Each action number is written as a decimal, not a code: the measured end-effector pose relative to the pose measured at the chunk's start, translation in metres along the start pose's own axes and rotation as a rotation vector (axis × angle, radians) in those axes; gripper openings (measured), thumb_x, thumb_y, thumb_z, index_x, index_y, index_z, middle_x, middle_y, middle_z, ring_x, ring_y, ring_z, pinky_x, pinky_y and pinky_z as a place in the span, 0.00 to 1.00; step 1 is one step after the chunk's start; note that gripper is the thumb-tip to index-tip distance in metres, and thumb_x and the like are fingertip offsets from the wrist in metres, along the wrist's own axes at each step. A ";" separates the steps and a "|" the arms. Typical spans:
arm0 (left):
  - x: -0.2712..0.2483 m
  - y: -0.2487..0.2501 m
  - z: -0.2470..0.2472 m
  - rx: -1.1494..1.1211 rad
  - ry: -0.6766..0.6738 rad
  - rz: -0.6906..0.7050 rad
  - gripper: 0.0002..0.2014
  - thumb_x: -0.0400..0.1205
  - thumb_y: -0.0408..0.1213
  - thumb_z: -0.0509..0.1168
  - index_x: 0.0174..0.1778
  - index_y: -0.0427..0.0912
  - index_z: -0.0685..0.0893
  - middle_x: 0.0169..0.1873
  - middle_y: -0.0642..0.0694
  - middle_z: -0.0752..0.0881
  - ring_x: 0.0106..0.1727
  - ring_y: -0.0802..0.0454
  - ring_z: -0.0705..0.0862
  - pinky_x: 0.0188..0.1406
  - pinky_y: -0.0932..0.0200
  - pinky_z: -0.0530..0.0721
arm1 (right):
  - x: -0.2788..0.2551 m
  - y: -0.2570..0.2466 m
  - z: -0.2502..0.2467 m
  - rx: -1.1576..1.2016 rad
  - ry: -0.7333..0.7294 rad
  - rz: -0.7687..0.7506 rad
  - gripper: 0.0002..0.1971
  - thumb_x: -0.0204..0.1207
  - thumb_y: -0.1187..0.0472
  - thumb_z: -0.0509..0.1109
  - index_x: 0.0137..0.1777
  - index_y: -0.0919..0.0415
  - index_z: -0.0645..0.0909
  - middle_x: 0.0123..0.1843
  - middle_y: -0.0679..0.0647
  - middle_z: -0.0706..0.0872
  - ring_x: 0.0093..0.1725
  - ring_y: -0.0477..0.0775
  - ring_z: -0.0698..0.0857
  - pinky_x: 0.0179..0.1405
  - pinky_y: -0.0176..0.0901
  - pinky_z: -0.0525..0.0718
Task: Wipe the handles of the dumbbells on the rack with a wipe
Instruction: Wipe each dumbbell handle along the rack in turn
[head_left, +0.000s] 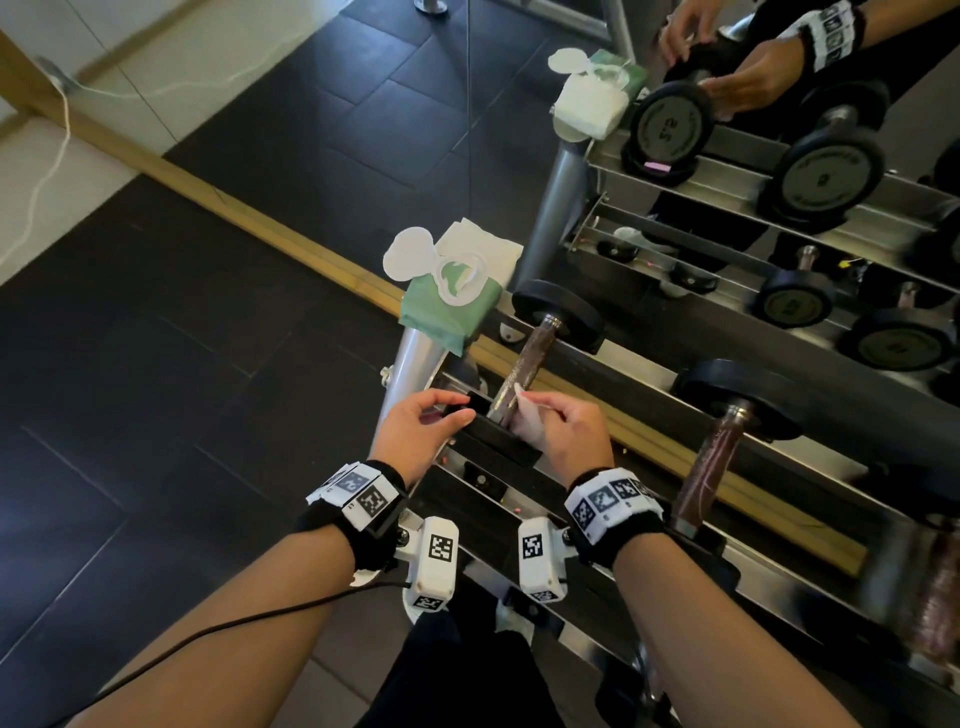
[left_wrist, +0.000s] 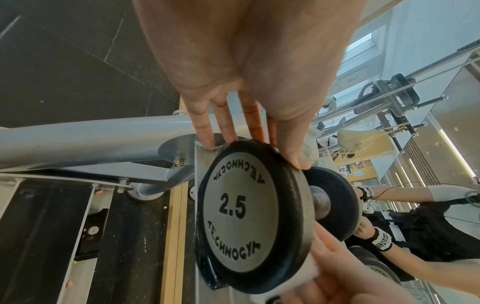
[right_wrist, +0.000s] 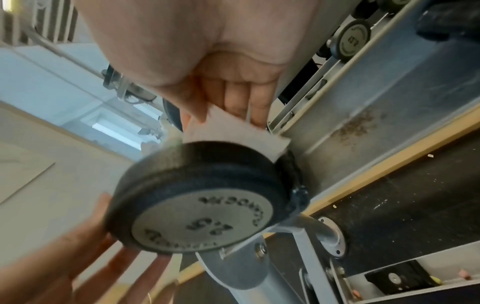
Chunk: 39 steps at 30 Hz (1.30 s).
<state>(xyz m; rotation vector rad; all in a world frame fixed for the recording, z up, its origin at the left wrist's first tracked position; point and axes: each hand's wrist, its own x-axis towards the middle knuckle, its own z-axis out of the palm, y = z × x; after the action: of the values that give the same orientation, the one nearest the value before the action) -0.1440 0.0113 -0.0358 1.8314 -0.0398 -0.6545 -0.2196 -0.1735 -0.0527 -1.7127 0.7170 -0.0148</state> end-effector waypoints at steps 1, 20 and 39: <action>0.000 0.000 0.000 0.003 -0.001 0.004 0.07 0.78 0.40 0.75 0.50 0.53 0.90 0.50 0.51 0.91 0.55 0.52 0.89 0.66 0.48 0.83 | 0.004 -0.003 -0.003 0.052 0.056 0.020 0.10 0.81 0.57 0.68 0.56 0.48 0.89 0.50 0.44 0.90 0.50 0.42 0.89 0.50 0.41 0.87; 0.003 -0.004 0.001 -0.015 -0.001 -0.004 0.08 0.79 0.40 0.73 0.54 0.51 0.89 0.49 0.51 0.92 0.43 0.64 0.88 0.44 0.68 0.82 | 0.033 -0.021 0.017 0.395 0.297 0.112 0.16 0.83 0.67 0.66 0.69 0.58 0.84 0.65 0.53 0.88 0.64 0.50 0.86 0.71 0.51 0.81; -0.003 0.000 0.003 -0.038 0.003 0.013 0.10 0.81 0.38 0.72 0.57 0.47 0.88 0.49 0.50 0.90 0.39 0.67 0.86 0.39 0.70 0.82 | 0.011 -0.008 0.025 0.381 0.158 0.120 0.18 0.86 0.62 0.62 0.74 0.50 0.79 0.62 0.44 0.88 0.59 0.38 0.85 0.60 0.32 0.83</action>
<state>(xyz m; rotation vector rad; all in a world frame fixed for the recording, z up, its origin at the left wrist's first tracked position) -0.1483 0.0094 -0.0348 1.7944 -0.0372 -0.6395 -0.1972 -0.1555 -0.0563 -1.3125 0.8722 -0.1933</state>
